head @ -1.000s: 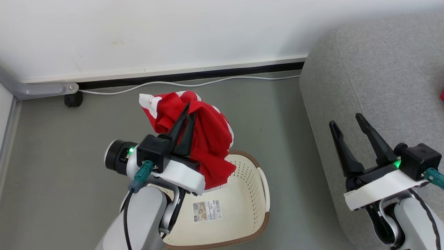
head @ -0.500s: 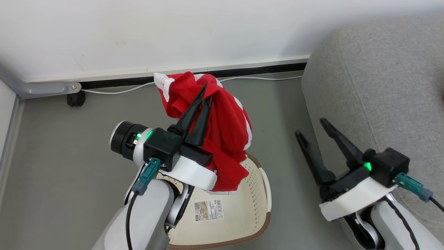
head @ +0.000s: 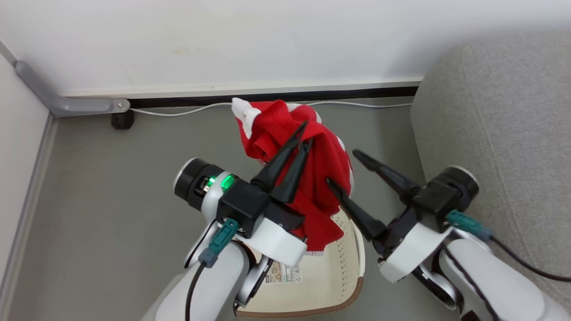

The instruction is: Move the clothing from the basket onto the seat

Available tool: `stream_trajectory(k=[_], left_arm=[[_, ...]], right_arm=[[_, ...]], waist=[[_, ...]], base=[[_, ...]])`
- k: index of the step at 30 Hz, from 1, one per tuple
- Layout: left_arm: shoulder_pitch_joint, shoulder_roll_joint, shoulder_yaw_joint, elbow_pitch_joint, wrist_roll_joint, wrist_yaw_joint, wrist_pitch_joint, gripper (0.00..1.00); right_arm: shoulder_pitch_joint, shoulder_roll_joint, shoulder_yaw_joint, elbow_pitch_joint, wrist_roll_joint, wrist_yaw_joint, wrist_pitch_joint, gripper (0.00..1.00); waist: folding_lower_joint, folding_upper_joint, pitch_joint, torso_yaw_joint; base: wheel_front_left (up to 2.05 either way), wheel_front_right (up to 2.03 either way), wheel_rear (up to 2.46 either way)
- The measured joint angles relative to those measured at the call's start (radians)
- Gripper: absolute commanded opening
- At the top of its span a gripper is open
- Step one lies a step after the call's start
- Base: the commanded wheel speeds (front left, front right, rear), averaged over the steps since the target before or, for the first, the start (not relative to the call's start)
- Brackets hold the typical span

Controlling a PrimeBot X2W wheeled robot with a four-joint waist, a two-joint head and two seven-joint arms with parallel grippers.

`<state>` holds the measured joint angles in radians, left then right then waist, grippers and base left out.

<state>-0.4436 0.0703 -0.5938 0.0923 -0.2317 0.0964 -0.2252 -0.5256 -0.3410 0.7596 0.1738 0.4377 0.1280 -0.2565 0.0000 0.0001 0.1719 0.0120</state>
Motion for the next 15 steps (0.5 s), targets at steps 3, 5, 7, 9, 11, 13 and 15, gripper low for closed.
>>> stream_trajectory(k=[3, 5, 7, 9, 11, 13, 15], left_arm=[[0.000, -0.006, -0.025, -0.002, -0.003, -0.007, -0.001, 0.00], [0.000, -0.010, -0.042, -0.002, -0.011, -0.007, -0.001, 0.00], [0.000, -0.015, -0.057, -0.006, -0.016, -0.007, -0.003, 0.00], [0.000, -0.016, -0.070, -0.005, -0.017, -0.007, -0.004, 0.00], [0.000, -0.017, -0.081, -0.005, -0.026, -0.007, -0.005, 0.00], [0.000, -0.017, -0.087, -0.003, -0.027, -0.006, -0.006, 0.00], [0.000, -0.018, -0.089, 0.001, -0.031, 0.000, -0.012, 0.00]], right_arm=[[-0.024, 0.010, 0.075, 0.152, 0.002, 0.000, 0.000, 1.00], [-0.037, 0.028, 0.123, 0.234, 0.016, 0.000, 0.001, 1.00], [-0.066, 0.054, 0.154, 0.276, 0.030, 0.000, 0.001, 1.00], [-0.100, 0.076, 0.169, 0.297, 0.041, 0.000, 0.001, 1.00], [-0.132, 0.090, 0.182, 0.312, 0.050, 0.000, 0.001, 1.00], [-0.138, 0.091, 0.193, 0.327, 0.062, 0.000, 0.001, 0.35], [-0.140, 0.091, 0.204, 0.330, 0.080, 0.000, 0.001, 0.00]], waist=[[0.0000, 0.0000, -0.006, 0.021], [0.0000, 0.0000, -0.009, 0.035], [0.0000, 0.0000, -0.009, 0.049], [0.0000, 0.0000, -0.006, 0.061], [0.0000, 0.0000, 0.001, 0.075], [0.0000, 0.0000, 0.004, 0.083], [0.0000, 0.0000, 0.008, 0.088]], base=[[0.00, 0.00, 0.00], [0.00, 0.00, 0.00], [0.00, 0.00, 0.00], [0.00, 0.00, 0.00], [0.00, 0.00, 0.00], [0.00, 0.00, 0.00], [0.00, 0.00, 0.00]])
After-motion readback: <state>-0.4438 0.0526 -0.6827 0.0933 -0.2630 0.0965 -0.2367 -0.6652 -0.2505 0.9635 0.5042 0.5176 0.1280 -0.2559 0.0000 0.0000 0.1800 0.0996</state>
